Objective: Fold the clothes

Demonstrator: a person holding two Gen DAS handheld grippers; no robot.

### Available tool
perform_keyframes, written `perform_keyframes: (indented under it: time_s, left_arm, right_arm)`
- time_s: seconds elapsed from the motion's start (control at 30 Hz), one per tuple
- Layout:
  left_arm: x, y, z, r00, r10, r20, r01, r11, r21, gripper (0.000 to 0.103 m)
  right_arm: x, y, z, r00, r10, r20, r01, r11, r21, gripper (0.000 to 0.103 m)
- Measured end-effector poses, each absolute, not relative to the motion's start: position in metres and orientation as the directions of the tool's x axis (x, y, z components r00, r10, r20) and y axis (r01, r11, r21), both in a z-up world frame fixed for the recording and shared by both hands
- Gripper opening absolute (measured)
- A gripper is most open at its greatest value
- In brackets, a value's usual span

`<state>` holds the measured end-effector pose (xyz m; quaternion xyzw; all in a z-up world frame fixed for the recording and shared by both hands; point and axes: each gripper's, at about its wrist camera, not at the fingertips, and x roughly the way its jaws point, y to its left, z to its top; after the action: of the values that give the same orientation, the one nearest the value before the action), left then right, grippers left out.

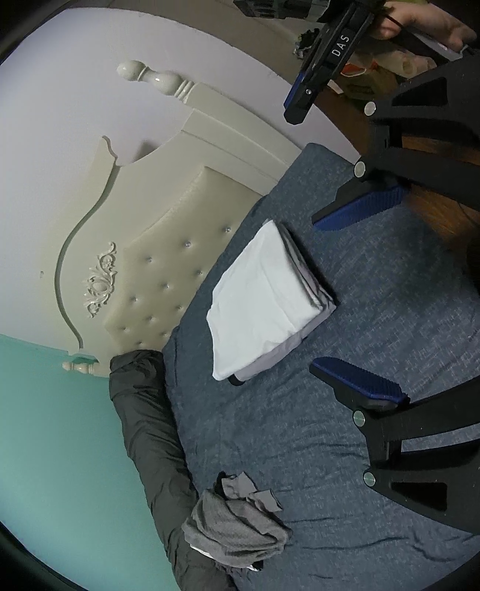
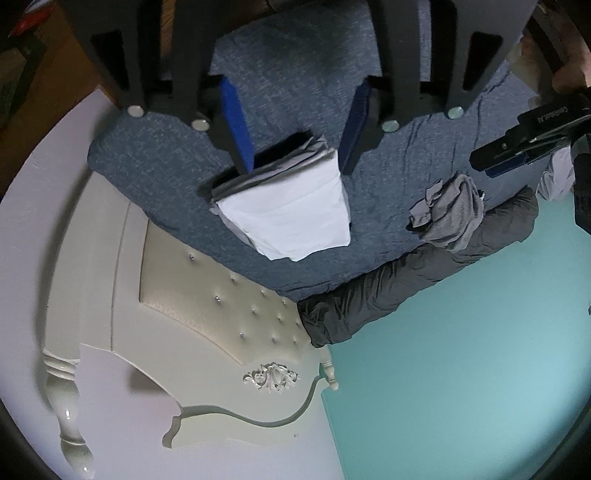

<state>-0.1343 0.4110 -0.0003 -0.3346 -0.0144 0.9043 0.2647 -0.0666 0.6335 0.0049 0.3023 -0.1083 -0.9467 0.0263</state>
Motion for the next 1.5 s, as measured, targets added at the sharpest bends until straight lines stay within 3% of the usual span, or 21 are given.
perform_keyframes:
  time_s: [0.5, 0.77, 1.5]
  left_arm:
    - [-0.096, 0.39, 0.011, -0.666, 0.48, -0.571, -0.473, -0.864, -0.175, 0.103]
    - [-0.084, 0.383, 0.01, -0.663, 0.478, -0.576, -0.474, -0.864, -0.172, 0.103]
    - [-0.057, 0.363, 0.009, -0.683, 0.486, -0.545, -0.474, -0.863, -0.176, 0.103]
  right_arm:
    - [-0.024, 0.613, 0.018, -0.831, -0.08, -0.55, -0.042, -0.978, 0.206, 0.072]
    - [-0.008, 0.606, 0.017, -0.836, -0.047, -0.546, -0.066, -0.981, 0.185, 0.084]
    - [0.023, 0.581, 0.015, -0.846, -0.032, -0.532, -0.071, -0.982, 0.172, 0.087]
